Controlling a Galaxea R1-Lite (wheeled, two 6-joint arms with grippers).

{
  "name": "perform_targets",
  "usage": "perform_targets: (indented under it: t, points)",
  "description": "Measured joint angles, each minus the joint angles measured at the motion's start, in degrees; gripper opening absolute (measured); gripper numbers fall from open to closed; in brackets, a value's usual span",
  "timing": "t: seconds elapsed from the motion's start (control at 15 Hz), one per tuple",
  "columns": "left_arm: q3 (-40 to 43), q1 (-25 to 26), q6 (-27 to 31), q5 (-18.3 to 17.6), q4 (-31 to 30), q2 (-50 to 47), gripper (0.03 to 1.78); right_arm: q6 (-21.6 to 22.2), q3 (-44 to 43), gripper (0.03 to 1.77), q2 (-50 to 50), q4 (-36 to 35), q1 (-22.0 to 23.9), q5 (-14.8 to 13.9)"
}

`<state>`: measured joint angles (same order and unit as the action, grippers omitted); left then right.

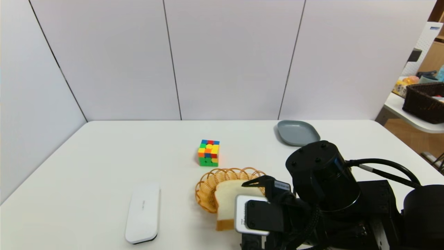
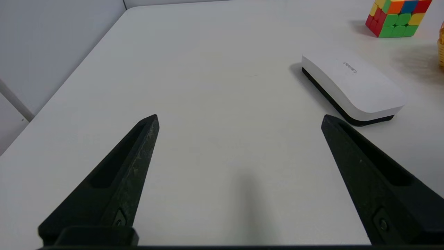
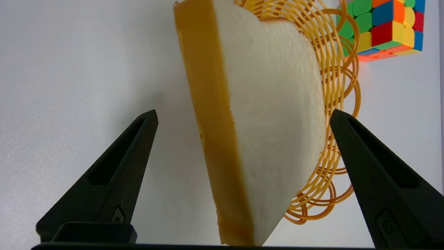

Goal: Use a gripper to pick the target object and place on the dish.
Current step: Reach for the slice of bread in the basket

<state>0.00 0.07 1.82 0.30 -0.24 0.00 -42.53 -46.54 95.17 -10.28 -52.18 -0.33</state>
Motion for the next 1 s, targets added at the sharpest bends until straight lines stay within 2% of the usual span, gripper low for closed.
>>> perform_targets:
  t: [0.4, 0.6, 0.73, 1.0]
  points:
    - [0.0, 0.0, 0.0, 0.0, 0.0, 0.0, 1.69, 2.1, -1.2, 1.71, 1.5, -1.0, 0.4, -3.7]
    - [0.0, 0.0, 0.0, 0.0, 0.0, 0.0, 1.69, 2.0, -1.9, 1.71, 1.8, -1.3, 0.4, -4.1]
    - [0.0, 0.0, 0.0, 0.0, 0.0, 0.0, 1.69, 2.2, -2.4, 1.71, 1.8, -1.4, 0.4, -5.6]
    - [0.0, 0.0, 0.0, 0.0, 0.0, 0.0, 1.69, 2.3, -2.5, 1.71, 1.4, -2.2, 0.4, -5.8]
